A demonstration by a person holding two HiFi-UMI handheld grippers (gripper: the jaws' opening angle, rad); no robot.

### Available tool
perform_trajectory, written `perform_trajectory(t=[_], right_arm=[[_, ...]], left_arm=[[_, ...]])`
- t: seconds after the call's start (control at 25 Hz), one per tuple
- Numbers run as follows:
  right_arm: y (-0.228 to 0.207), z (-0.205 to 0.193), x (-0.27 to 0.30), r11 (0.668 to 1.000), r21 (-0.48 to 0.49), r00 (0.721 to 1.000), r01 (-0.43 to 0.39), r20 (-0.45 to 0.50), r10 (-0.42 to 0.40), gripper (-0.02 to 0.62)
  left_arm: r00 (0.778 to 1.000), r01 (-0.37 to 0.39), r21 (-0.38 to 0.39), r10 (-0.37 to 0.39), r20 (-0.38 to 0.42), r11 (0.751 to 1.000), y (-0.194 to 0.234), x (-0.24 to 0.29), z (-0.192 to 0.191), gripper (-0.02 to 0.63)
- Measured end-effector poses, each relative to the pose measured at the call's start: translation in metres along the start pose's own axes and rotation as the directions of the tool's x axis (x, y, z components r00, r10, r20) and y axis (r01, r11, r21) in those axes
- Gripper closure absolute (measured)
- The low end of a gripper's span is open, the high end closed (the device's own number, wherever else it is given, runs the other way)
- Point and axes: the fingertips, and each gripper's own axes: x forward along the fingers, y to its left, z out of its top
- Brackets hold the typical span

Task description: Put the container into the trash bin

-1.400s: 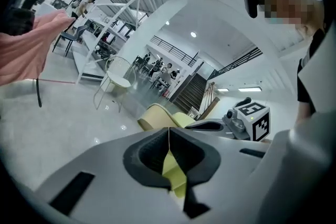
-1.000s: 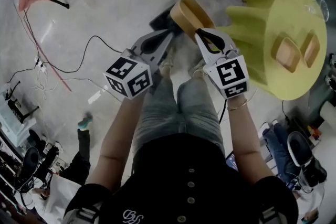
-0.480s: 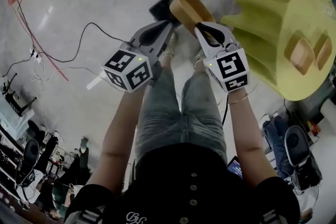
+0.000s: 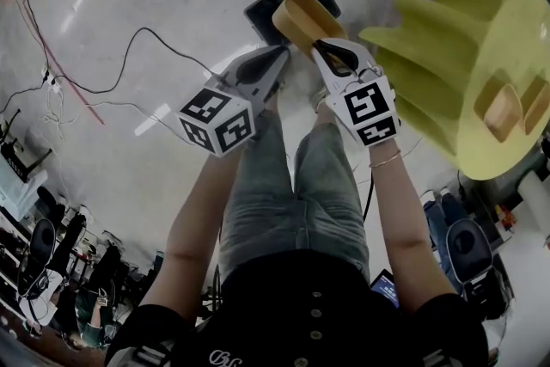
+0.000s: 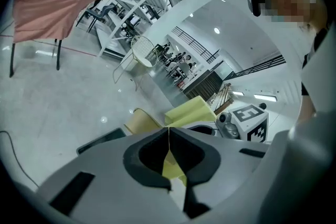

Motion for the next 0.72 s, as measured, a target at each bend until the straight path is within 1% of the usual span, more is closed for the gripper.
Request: perform_trajectory(t=[0.36, 0.44, 0.56, 0.6, 0.64, 0.68, 0.72], right_arm=[[0.001, -0.024, 0.038, 0.998, -0.026, 0.996, -0.059, -0.075, 0.057, 0.572], [0.000, -0.024, 0.042, 0.998, -0.039, 0.996, -0.056, -0.073, 0.053, 0.572], [-0.006, -0.023, 0.047, 0.998, -0.053, 0.997, -0.017, -0.080, 0.013, 0.567], [-0.007, -0.023, 0.049, 0.998, -0.056, 0.996, -0.009, -0.088, 0.004, 0.525], [-0.007, -0.022, 0.050, 0.998, -0.055, 0.996, -0.006, -0.094, 0.001, 0.469], [-0.008, -0.021, 0.050, 0.999, -0.053, 0.995, -0.003, -0.096, -0.002, 0.439], [-0.008, -0.020, 0.050, 0.999, -0.049, 0.996, 0.001, -0.094, -0.005, 0.437]], left_arm=[[1.000, -0.024, -0.045, 0.025, 0.008, 0.999, 0.021, 0.012, -0.014, 0.591], [1.000, -0.028, -0.052, 0.028, 0.008, 0.998, 0.024, 0.013, -0.017, 0.591], [0.999, -0.031, -0.056, 0.032, 0.010, 0.998, 0.027, 0.013, -0.018, 0.591], [0.999, -0.034, -0.056, 0.035, 0.011, 0.998, 0.028, 0.012, -0.018, 0.591], [0.999, -0.039, -0.056, 0.039, 0.013, 0.998, 0.029, 0.011, -0.017, 0.591], [0.999, -0.042, -0.056, 0.043, 0.015, 0.998, 0.030, 0.010, -0.016, 0.591], [0.999, -0.045, -0.057, 0.046, 0.017, 0.997, 0.031, 0.009, -0.015, 0.591]])
